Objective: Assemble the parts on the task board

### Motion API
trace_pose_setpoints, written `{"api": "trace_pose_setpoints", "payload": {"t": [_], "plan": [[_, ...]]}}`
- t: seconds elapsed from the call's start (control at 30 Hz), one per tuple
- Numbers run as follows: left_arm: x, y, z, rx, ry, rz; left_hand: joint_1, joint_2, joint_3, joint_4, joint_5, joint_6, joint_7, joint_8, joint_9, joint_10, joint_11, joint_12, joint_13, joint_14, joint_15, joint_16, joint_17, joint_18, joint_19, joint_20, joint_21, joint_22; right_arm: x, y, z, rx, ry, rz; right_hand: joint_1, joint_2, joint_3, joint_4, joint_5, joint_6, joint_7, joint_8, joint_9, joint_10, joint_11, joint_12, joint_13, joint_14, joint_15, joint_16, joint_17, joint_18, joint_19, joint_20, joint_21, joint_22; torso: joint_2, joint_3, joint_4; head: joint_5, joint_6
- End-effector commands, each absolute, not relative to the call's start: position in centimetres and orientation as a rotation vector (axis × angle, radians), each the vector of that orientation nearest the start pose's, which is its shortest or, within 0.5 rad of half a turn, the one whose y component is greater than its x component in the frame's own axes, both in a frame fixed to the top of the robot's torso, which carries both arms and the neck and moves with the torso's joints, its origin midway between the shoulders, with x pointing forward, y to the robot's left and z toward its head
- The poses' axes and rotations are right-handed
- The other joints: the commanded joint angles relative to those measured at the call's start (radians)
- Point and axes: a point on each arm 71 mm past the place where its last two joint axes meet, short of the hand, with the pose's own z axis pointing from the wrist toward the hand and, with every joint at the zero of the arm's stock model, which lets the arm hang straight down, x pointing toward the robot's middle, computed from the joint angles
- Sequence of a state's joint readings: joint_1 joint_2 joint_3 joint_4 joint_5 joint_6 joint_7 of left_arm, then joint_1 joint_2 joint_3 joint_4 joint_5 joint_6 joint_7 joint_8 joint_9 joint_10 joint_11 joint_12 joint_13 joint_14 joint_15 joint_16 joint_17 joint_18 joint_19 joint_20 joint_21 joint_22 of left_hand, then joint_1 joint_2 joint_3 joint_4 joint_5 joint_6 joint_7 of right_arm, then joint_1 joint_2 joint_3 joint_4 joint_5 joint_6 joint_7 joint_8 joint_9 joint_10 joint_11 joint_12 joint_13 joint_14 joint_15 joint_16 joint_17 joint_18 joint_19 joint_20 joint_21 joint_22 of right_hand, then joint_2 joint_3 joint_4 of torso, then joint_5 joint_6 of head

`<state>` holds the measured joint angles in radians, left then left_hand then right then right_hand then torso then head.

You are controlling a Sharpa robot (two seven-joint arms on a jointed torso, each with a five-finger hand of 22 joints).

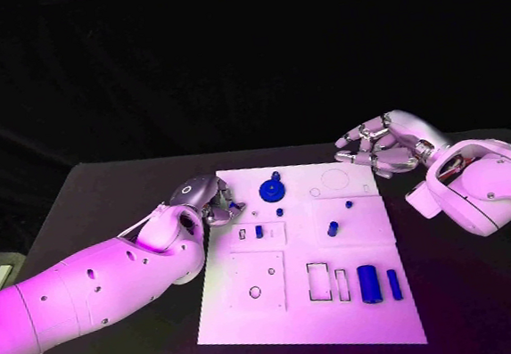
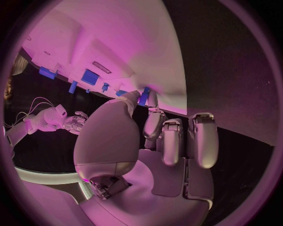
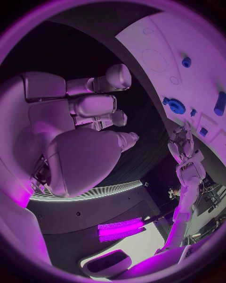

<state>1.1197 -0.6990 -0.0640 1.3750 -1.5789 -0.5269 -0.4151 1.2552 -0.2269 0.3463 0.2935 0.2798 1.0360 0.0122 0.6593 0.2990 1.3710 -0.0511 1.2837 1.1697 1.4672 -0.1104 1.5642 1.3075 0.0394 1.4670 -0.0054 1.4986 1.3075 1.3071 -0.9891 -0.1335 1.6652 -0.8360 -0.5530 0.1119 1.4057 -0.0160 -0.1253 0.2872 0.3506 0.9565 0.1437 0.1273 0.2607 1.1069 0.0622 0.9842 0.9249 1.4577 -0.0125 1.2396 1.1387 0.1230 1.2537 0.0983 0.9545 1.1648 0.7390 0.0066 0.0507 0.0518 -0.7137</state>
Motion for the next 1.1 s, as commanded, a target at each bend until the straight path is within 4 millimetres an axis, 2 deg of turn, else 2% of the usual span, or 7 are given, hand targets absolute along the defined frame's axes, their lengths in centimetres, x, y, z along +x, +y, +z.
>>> {"api": "trace_pose_setpoints", "payload": {"t": [0.03, 1.1], "plan": [[49.80, 18.94, -23.47, -0.053, 1.617, -0.359, -0.015, -0.001, -0.010, 0.000, 0.000, -0.003, 0.002, -0.006, -0.002, -0.009, 0.000, -0.005, -0.003, 0.104, 0.007, 0.007, 0.263, -0.012, 0.049, 0.003, -0.004, 0.172, 46.56, -23.80, -14.61, 0.360, 1.496, 0.983, -0.004, 0.006, -0.006, -0.002, 0.006, -0.005, 0.001, 0.004, 0.001, -0.006, -0.001, 0.002, -0.002, -0.001, 0.000, -0.005, -0.002, 0.007, 0.002, -0.002, -0.007, -0.002, 0.000, -0.0001, 0.0003, 0.000, 0.000], [49.78, 19.33, -23.61, -0.079, 1.639, -0.317, -0.051, 0.002, -0.102, 0.000, 0.001, -0.009, 0.010, -0.011, -0.020, -0.034, 0.007, -0.033, -0.045, 0.104, 0.011, 0.007, 0.263, -0.010, 0.045, 0.006, -0.011, 0.165, 46.58, -23.82, -14.61, 0.362, 1.493, 0.983, -0.005, 0.005, -0.008, -0.002, 0.005, -0.009, 0.002, 0.003, 0.001, -0.010, 0.000, -0.001, -0.005, -0.003, 0.001, -0.008, -0.004, 0.008, -0.002, -0.002, -0.015, -0.006, 0.000, -0.0002, -0.0002, -0.001, -0.001]]}}
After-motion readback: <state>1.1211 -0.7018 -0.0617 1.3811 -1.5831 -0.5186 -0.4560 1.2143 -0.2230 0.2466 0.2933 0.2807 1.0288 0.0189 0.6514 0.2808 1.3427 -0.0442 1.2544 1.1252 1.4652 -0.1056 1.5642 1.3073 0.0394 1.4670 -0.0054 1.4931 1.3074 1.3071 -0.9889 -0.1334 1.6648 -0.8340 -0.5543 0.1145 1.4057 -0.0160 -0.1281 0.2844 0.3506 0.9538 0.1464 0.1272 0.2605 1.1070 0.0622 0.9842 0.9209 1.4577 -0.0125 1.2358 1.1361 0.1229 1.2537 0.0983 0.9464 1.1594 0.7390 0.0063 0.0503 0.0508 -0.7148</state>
